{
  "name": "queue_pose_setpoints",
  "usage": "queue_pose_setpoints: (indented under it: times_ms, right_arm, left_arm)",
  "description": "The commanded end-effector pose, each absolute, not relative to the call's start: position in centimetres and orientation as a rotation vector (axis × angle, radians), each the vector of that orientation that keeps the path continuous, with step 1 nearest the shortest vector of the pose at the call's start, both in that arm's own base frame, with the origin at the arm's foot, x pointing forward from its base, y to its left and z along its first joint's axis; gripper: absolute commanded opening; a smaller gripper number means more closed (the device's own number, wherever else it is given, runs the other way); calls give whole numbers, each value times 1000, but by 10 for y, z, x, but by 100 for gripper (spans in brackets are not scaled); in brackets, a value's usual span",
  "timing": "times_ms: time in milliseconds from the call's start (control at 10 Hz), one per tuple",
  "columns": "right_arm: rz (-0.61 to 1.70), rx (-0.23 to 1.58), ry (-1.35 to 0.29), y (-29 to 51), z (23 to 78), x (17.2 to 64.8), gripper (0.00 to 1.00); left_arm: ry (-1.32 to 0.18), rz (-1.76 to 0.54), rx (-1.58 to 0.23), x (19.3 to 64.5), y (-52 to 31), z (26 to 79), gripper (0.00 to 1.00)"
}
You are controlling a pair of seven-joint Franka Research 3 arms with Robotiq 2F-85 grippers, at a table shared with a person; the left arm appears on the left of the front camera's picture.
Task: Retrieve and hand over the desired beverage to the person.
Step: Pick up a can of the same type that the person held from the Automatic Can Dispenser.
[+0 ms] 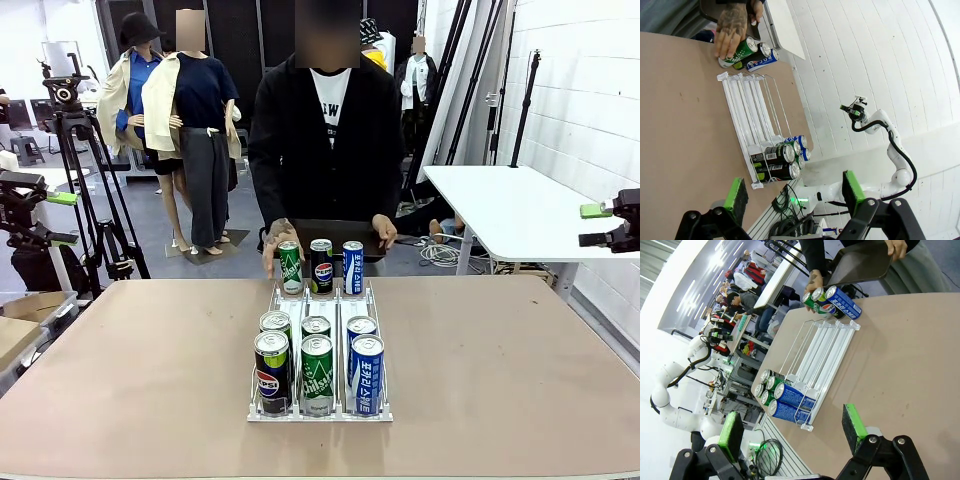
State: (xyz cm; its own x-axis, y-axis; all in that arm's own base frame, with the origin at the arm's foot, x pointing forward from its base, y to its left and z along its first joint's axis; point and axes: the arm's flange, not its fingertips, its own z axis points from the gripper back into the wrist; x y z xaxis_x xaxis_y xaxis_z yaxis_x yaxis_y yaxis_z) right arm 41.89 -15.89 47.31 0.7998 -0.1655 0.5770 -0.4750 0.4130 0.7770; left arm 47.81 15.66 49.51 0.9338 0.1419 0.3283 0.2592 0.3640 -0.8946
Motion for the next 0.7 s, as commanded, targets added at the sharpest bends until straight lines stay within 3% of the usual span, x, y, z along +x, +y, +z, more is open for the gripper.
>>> queue_pose_setpoints:
  times_ms: [0,600]
  right_arm:
    - [212,1163,-650,-158,472,418,100]
    - [212,1163,-650,-158,472,418,100]
  left_arm:
    - [-377,-69,-1206,478,157,497,100]
    - [-377,-69,-1206,478,157,497,100]
